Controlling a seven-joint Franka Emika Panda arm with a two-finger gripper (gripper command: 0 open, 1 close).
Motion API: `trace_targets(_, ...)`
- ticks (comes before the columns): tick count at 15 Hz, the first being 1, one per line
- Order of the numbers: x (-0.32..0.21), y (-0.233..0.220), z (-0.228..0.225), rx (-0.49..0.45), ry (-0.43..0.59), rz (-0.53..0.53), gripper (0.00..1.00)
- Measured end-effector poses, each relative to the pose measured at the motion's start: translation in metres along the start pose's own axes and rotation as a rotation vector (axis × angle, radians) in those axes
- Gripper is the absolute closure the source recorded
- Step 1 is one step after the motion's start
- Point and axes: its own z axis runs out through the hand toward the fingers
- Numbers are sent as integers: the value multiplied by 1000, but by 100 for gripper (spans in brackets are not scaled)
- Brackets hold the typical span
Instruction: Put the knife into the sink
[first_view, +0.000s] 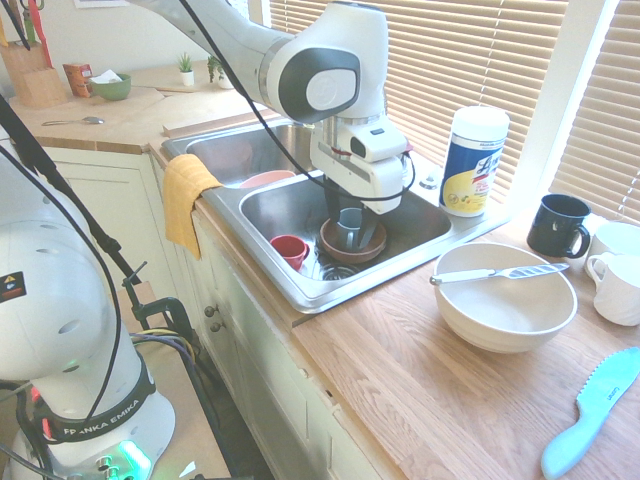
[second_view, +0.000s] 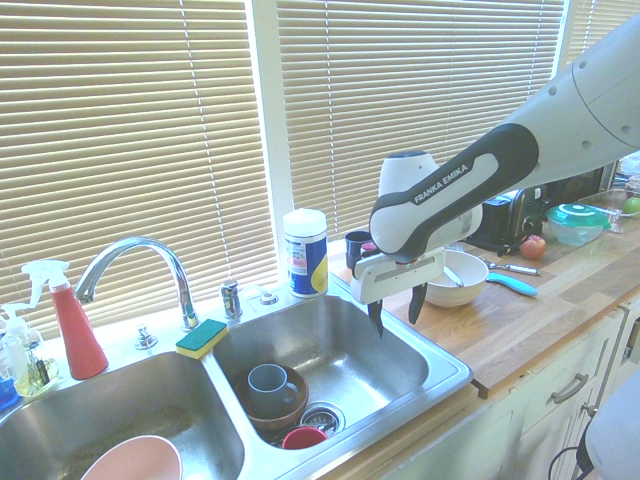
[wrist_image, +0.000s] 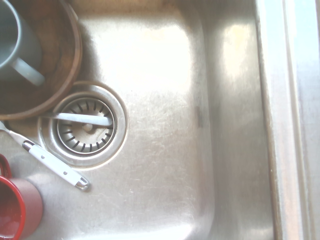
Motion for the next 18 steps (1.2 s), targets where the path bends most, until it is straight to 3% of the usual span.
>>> trace_targets(5,10,-11,-21,34,39,15,0)
trace_targets(11,94,10,-100,47,83,187,0)
trace_targets(17,160,61,-75,1,41,322,0)
trace_targets(18,166,69,-69,-7,33,338,100)
